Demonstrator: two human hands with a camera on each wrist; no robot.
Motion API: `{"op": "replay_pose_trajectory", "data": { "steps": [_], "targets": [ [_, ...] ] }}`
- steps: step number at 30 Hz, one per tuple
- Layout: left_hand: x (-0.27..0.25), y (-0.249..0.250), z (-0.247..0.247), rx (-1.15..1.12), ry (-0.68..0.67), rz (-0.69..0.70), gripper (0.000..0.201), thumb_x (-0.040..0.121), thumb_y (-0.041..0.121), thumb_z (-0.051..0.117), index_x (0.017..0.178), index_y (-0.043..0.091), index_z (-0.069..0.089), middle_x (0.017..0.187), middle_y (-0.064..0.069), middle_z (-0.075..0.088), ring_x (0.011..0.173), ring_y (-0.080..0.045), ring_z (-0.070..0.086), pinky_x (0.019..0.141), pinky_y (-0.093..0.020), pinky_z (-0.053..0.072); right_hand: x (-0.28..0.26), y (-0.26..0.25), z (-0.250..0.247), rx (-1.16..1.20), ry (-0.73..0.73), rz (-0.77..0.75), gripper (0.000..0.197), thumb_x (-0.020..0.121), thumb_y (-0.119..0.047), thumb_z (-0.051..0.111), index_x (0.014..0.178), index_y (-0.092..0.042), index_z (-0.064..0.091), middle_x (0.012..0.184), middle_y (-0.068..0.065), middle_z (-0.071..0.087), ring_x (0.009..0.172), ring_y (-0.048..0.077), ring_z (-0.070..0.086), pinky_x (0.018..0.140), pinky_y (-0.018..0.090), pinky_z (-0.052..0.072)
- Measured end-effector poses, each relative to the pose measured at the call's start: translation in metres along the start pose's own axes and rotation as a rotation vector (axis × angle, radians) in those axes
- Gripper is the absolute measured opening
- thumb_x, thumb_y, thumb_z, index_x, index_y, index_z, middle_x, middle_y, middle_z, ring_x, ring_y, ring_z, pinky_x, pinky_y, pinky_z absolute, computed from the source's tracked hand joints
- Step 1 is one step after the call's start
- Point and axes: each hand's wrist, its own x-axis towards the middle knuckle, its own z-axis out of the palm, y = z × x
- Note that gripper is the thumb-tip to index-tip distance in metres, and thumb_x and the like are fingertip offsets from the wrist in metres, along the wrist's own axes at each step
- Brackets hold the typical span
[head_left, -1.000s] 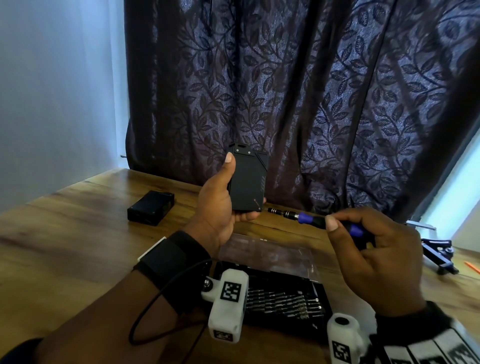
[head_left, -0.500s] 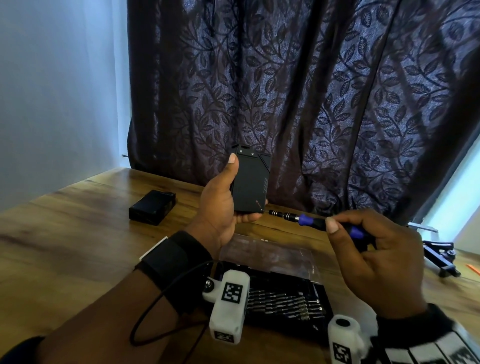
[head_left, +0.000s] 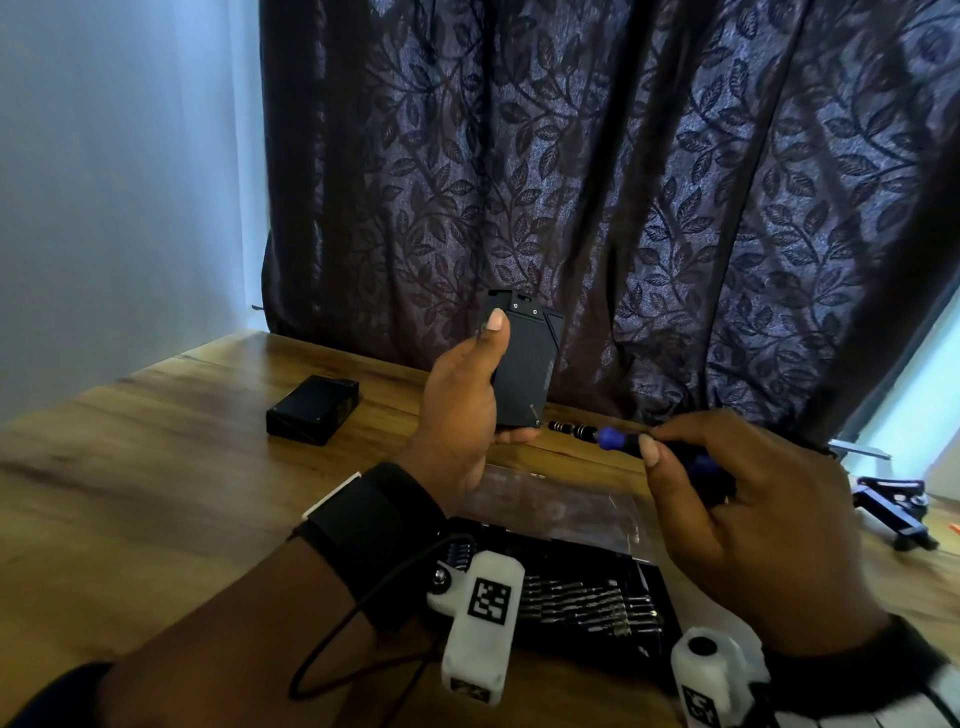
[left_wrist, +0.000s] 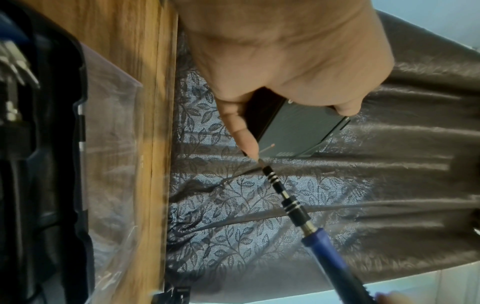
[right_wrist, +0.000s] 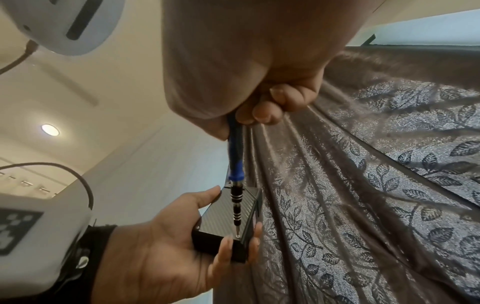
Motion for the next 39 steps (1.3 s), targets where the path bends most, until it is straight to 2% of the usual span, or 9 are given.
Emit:
{"op": "replay_pose_trajectory", "data": {
  "steps": [7,10,12,18,24,27,29,32,39],
  "targets": [
    [0.0019,-0.0017,-0.0001,-0.009,0.048,0.009,0.041,0.097,0.06,0.052,0.097,0.026,0.074,0.088,-0.002,0.079,0.077,-0.022,0.073,0.055,-0.037,0.06,0.001,-0.0045,-0.0019,0.038,-0.073,0.066,0.014,0.091,-0.046,0.06,0.095,-0.033,0.065,0.062,-0.014,0.055,0.055,0.001,0.052,0.054,0.011,0.037],
    [0.0032,-0.0003,-0.0013,-0.02,0.064,0.017,0.04,0.098,0.06,0.053,0.095,0.026,0.074,0.086,-0.001,0.078,0.075,-0.021,0.073,0.055,-0.037,0.059,0.001,-0.0054,-0.0021,0.072,-0.102,0.094,0.017,0.085,-0.048,0.061,0.097,-0.036,0.057,0.055,-0.012,0.053,0.055,0.009,0.056,0.048,0.016,0.04],
    [0.0035,0.0,-0.0023,-0.025,0.068,0.019,0.041,0.098,0.06,0.053,0.097,0.025,0.074,0.086,-0.003,0.078,0.074,-0.021,0.073,0.055,-0.036,0.059,0.0009,-0.0047,-0.0008,0.061,-0.102,0.116,0.015,0.085,-0.043,0.066,0.095,-0.035,0.057,0.052,-0.011,0.051,0.062,0.01,0.059,0.05,0.017,0.042],
    [0.0044,0.0001,-0.0038,-0.026,0.047,0.039,0.047,0.096,0.062,0.052,0.105,0.021,0.074,0.09,-0.006,0.078,0.075,-0.023,0.072,0.054,-0.036,0.059,0.003,-0.0038,0.0,-0.013,-0.054,0.13,0.024,0.088,-0.046,0.066,0.08,-0.024,0.065,0.046,-0.011,0.05,0.041,0.002,0.048,0.047,0.016,0.037],
    [0.0042,0.0002,-0.0038,-0.018,0.041,0.05,0.042,0.099,0.059,0.051,0.102,0.024,0.074,0.087,-0.002,0.078,0.073,-0.02,0.072,0.053,-0.034,0.059,0.0048,0.0033,0.0004,-0.089,-0.076,0.157,0.047,0.096,-0.059,0.05,0.067,-0.023,0.057,0.045,-0.009,0.045,0.038,0.008,0.043,0.043,0.022,0.033],
    [0.0048,0.0,-0.0044,-0.019,0.041,0.052,0.042,0.099,0.06,0.051,0.102,0.025,0.074,0.088,-0.001,0.078,0.074,-0.02,0.072,0.054,-0.036,0.059,0.0046,0.0017,-0.0018,0.014,-0.098,0.191,0.018,0.089,-0.051,0.061,0.086,-0.034,0.056,0.052,-0.012,0.053,0.061,0.008,0.061,0.046,0.015,0.036],
    [0.005,-0.0009,-0.0049,-0.015,0.039,0.05,0.043,0.097,0.062,0.052,0.104,0.025,0.074,0.09,-0.001,0.078,0.076,-0.02,0.073,0.057,-0.037,0.059,0.0045,-0.0001,-0.0021,0.042,-0.115,0.187,0.017,0.084,-0.042,0.066,0.089,-0.034,0.052,0.051,-0.012,0.052,0.067,0.003,0.062,0.046,0.007,0.033],
    [0.0051,-0.0021,-0.0056,-0.005,0.041,0.046,0.044,0.096,0.063,0.052,0.105,0.026,0.074,0.092,-0.002,0.079,0.077,-0.02,0.074,0.057,-0.037,0.06,0.0049,-0.0031,-0.0012,-0.017,-0.108,0.161,0.019,0.087,-0.042,0.064,0.081,-0.028,0.053,0.045,-0.01,0.047,0.039,0.008,0.048,0.043,0.009,0.028],
    [0.0062,-0.0017,-0.0057,-0.019,0.048,0.044,0.047,0.094,0.064,0.052,0.105,0.024,0.074,0.096,-0.007,0.079,0.078,-0.022,0.073,0.055,-0.037,0.059,0.0062,0.0041,0.0012,-0.118,-0.097,0.176,0.045,0.098,-0.055,0.048,0.065,-0.024,0.05,0.043,-0.009,0.037,0.038,0.006,0.034,0.047,0.016,0.021]
  ]
}}
